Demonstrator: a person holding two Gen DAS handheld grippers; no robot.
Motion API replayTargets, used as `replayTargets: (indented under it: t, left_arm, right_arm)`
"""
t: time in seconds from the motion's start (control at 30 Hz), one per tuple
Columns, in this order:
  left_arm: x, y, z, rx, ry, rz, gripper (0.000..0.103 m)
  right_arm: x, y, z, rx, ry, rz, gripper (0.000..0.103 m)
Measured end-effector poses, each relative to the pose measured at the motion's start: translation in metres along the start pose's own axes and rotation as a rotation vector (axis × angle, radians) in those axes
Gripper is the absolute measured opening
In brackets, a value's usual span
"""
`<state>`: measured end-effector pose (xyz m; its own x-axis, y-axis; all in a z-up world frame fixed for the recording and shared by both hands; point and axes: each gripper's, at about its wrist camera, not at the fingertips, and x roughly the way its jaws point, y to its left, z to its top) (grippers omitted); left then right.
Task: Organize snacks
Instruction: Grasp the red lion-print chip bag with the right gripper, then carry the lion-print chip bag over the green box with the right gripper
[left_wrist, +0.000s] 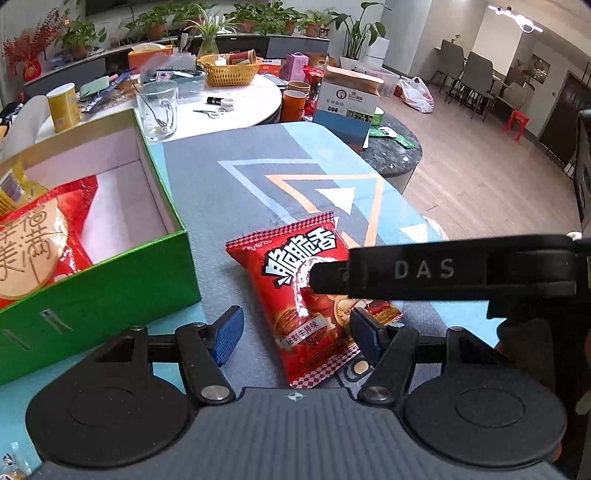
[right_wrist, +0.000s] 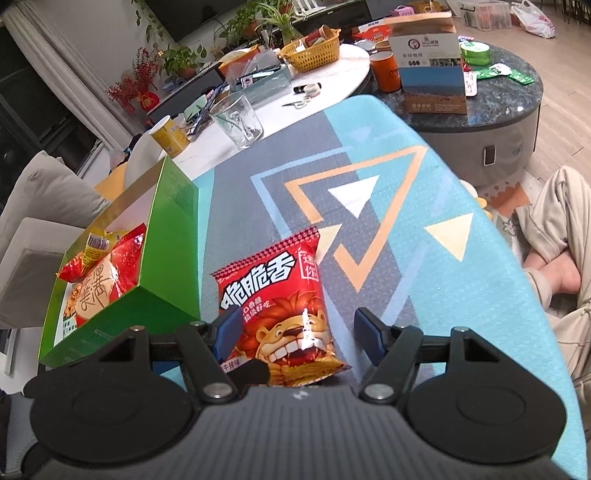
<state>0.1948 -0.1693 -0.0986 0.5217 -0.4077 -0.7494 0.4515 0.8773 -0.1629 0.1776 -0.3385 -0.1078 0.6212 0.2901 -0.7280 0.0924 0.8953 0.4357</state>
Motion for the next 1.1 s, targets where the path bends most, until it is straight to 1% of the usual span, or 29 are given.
replayTargets:
  t: [0.1, 0.13, 0.17, 0.23, 0.43, 0.63, 0.77, 0.9, 1.1]
  left_arm:
    - [0.006, 0.001, 0.001, -0.016, 0.011, -0.044, 0.059]
    - [0.008, 0.001, 0.001, -0.021, 0.016, -0.057, 0.055]
    - [0.008, -0.001, 0.001, -0.018, 0.017, -0.058, 0.053]
    - [0.006, -0.008, -0.001, 0.023, 0.004, -0.045, 0.052]
    - [-0.012, -0.023, -0.003, 0.111, -0.032, -0.032, 0.05]
    - [-0.044, -0.035, -0.003, 0.173, -0.117, 0.001, 0.049]
    - [-0.067, -0.035, -0.002, 0.178, -0.167, 0.016, 0.049]
    - [-0.088, -0.029, -0.002, 0.175, -0.217, 0.036, 0.049]
    - [-0.112, -0.012, -0.003, 0.155, -0.257, 0.086, 0.049]
  right_arm:
    - [0.001, 0.006, -0.002, -0.042, -0.006, -0.015, 0.064]
    - [0.002, 0.008, -0.003, -0.055, -0.004, -0.014, 0.057]
    - [0.002, 0.009, -0.004, -0.055, 0.001, 0.0, 0.052]
    - [-0.001, 0.009, -0.006, -0.052, -0.003, 0.002, 0.051]
    - [-0.016, 0.01, -0.009, -0.033, -0.023, -0.007, 0.051]
    - [-0.043, 0.024, -0.011, -0.041, -0.086, 0.014, 0.051]
    - [-0.06, 0.04, -0.012, -0.073, -0.13, 0.034, 0.051]
    - [-0.07, 0.058, -0.009, -0.101, -0.155, 0.065, 0.051]
    - [-0.071, 0.085, -0.009, -0.143, -0.157, 0.118, 0.051]
